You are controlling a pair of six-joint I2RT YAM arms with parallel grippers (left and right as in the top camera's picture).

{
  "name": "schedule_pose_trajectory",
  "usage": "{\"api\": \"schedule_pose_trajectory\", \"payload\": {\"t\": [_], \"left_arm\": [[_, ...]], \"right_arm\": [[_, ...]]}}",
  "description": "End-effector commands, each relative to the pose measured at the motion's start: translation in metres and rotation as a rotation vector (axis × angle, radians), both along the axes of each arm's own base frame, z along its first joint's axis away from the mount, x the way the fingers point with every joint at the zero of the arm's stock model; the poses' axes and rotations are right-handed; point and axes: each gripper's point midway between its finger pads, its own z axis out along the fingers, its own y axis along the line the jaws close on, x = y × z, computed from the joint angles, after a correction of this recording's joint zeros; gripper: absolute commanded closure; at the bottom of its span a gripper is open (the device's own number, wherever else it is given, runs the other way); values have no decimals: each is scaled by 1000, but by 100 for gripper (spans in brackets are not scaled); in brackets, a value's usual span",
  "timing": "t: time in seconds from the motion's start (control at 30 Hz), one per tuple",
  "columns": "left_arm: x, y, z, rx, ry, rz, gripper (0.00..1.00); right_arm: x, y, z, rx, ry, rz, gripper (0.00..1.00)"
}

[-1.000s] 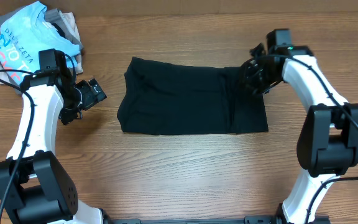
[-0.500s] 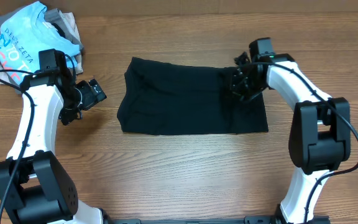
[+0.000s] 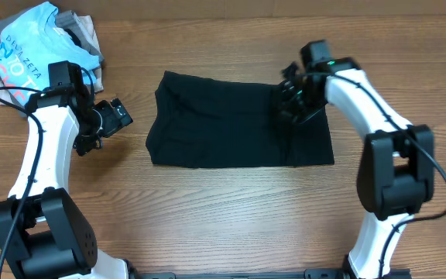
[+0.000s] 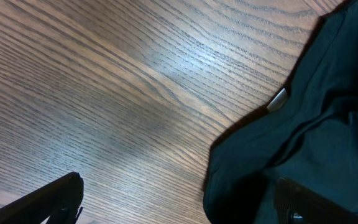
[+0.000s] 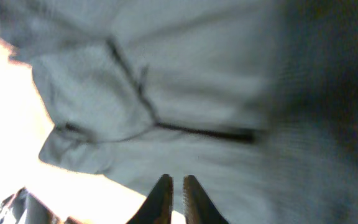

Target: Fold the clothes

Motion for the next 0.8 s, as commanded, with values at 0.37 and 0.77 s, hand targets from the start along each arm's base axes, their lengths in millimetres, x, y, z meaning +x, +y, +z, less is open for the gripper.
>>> {"api": "schedule_pose_trajectory", "payload": {"t": [0.37, 0.77], "left_arm": [[3, 0, 8, 1, -27, -25, 0], [3, 0, 8, 1, -26, -25, 0]], "right_arm": [[8, -94, -30, -308, 20, -112, 96], [8, -35, -40, -216, -4, -5, 96]]}}
